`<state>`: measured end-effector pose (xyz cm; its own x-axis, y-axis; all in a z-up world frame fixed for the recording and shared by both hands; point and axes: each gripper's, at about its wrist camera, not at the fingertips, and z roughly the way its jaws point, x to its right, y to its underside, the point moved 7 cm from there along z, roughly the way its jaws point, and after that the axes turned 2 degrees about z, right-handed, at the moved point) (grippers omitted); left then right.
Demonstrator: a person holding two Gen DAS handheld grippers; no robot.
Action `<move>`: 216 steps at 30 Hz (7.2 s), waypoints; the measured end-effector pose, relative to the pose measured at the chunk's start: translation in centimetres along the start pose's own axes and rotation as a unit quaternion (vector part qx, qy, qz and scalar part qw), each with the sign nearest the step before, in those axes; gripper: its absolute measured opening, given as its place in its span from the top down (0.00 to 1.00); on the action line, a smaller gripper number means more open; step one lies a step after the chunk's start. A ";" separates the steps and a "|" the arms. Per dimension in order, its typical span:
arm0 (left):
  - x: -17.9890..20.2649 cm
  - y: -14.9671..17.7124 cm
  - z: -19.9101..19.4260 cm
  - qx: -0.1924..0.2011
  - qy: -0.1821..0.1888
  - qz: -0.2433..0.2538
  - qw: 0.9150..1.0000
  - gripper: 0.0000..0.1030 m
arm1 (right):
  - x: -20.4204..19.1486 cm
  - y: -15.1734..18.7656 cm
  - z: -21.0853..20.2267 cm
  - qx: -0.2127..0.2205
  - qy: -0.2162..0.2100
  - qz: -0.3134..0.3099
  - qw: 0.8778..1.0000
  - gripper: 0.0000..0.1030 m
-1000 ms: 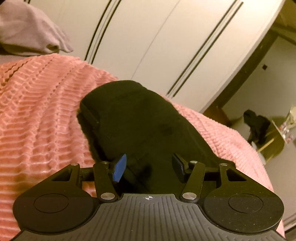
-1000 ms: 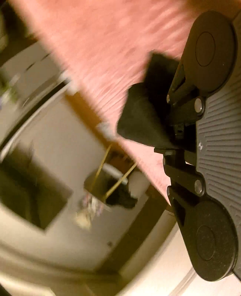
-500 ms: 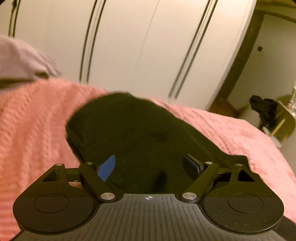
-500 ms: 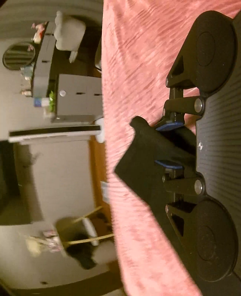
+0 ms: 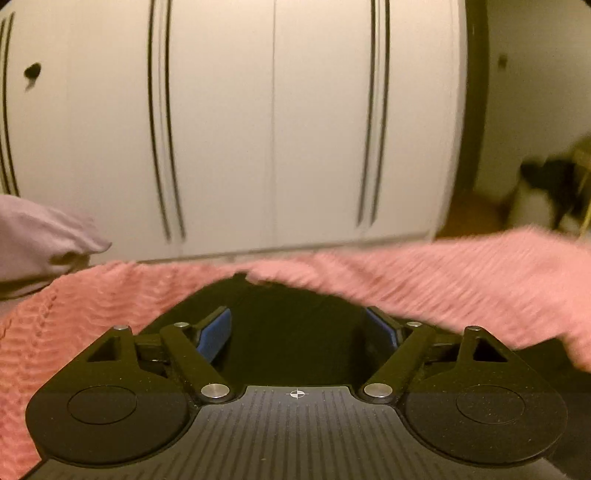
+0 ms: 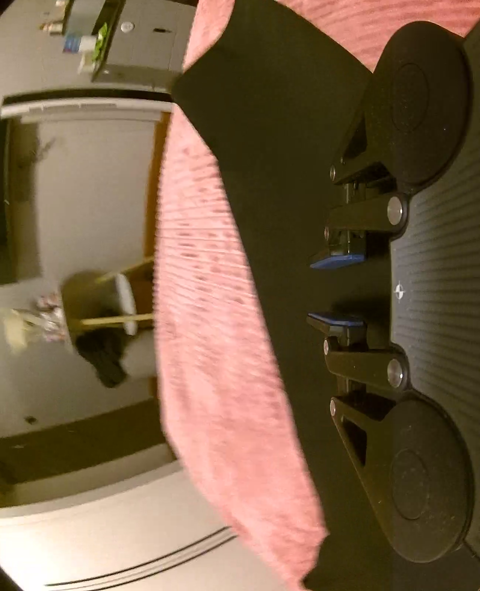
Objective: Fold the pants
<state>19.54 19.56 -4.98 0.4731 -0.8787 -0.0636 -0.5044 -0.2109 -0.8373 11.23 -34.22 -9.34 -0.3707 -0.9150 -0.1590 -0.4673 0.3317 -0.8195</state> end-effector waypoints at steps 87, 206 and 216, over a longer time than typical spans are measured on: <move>28.0 12.1 -13.5 -0.145 0.281 0.061 0.947 0.00 | -7.3 2.5 -5.2 0.011 -0.145 0.026 0.989 0.91; 18.0 6.9 -14.4 -0.156 0.390 -0.060 0.906 0.88 | -3.2 3.5 -8.8 -0.011 -0.228 0.128 0.965 0.77; 14.0 8.9 -10.6 -0.224 0.360 -0.156 0.892 0.63 | -8.4 6.2 -5.6 -0.097 -0.171 0.003 0.980 0.77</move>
<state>14.00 0.86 -7.53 0.1360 -0.7609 0.6344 -0.7433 -0.5018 -0.4425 6.93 -23.17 -10.03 -0.0982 -0.9253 -0.3663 -0.6220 0.3444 -0.7033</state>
